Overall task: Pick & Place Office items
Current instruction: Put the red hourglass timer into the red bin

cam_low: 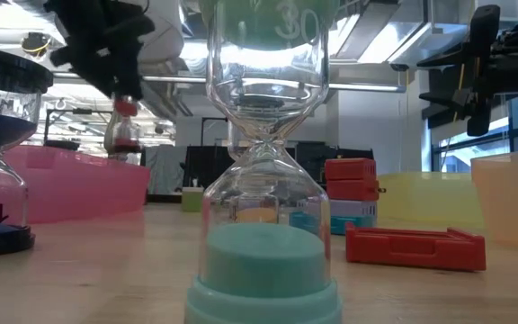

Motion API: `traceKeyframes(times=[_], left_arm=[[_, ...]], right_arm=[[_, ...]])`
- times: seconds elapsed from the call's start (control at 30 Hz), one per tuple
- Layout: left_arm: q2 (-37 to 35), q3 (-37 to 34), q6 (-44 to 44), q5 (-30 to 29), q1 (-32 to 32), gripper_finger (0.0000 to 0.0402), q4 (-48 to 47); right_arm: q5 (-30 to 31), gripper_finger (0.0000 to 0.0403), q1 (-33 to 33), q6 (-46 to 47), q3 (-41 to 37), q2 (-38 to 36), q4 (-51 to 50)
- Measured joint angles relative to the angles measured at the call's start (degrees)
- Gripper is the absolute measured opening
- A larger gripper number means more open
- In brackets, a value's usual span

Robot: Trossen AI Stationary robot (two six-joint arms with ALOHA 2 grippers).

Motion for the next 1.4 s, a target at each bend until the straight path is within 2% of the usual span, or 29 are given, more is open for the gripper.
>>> traceKeyframes(times=[0.2,0.57,1.03,1.4], left_arm=[[0.7,-2.4,-5.8,-0.1,0.0,0.0217,-2.9],[1.1,-10.6,-16.4,0.1,0.0,0.0218,2.4],[1.7,-15.2,-21.6,-0.1,0.0,0.0219,7.2],[1.7,-15.3,-23.4,-1.4,0.0,0.0228,7.2]], right_arm=[[0.0,0.0281,0.0,0.0,0.0,0.0,0.0],[0.0,0.0281,0.0,0.0,0.0,0.0,0.0],[0.0,0.0282,0.0,0.0,0.0,0.0,-0.1],[0.0,0.0282,0.0,0.0,0.0,0.0,-0.1]])
